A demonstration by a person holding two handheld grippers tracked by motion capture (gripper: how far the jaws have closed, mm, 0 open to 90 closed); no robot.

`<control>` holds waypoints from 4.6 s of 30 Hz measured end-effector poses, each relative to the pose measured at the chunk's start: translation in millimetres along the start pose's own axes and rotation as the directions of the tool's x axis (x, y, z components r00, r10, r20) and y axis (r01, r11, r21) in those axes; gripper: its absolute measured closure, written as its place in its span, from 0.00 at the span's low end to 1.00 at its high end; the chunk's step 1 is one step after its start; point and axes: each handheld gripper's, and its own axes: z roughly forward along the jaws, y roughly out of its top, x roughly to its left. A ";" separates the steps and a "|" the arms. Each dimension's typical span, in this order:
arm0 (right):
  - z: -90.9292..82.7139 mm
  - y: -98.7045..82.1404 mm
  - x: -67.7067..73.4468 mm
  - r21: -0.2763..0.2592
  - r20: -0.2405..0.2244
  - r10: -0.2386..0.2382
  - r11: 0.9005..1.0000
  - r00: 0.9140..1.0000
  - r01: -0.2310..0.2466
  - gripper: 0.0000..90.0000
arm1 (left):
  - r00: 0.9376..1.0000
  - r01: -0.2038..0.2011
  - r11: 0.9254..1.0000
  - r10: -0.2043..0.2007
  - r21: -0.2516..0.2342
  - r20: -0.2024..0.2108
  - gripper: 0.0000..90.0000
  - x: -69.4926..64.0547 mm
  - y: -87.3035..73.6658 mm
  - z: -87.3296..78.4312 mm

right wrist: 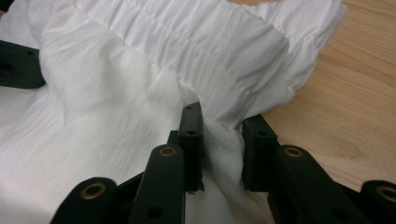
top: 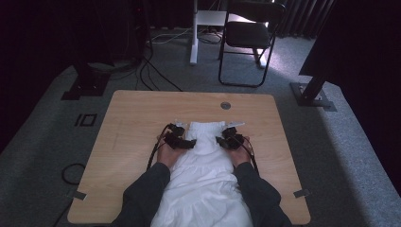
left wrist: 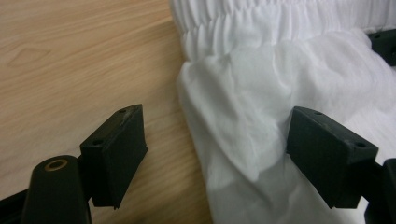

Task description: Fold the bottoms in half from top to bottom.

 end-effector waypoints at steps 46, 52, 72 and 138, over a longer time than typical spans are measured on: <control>-123.6 117.4 8.0 -0.315 0.014 -0.136 0.939 0.991 0.134 0.91 | 0.981 -0.155 0.950 0.180 -0.273 0.067 0.91 4.3 104.1 -134.8; -145.9 81.4 27.6 -0.328 -0.051 -0.169 0.934 0.984 0.144 0.91 | 0.969 -0.175 0.935 0.220 -0.308 0.115 0.90 -13.9 59.7 -160.6; -118.2 -83.4 92.8 -0.024 -0.200 -0.212 0.977 0.956 0.212 0.90 | 0.948 -0.223 0.974 0.209 0.032 0.242 0.89 -62.7 -116.3 -122.8; -160.0 59.5 34.7 -0.333 0.000 -0.274 0.907 0.962 0.259 0.90 | 0.920 -0.384 0.878 0.389 -0.287 -0.042 0.91 -50.2 26.7 -186.4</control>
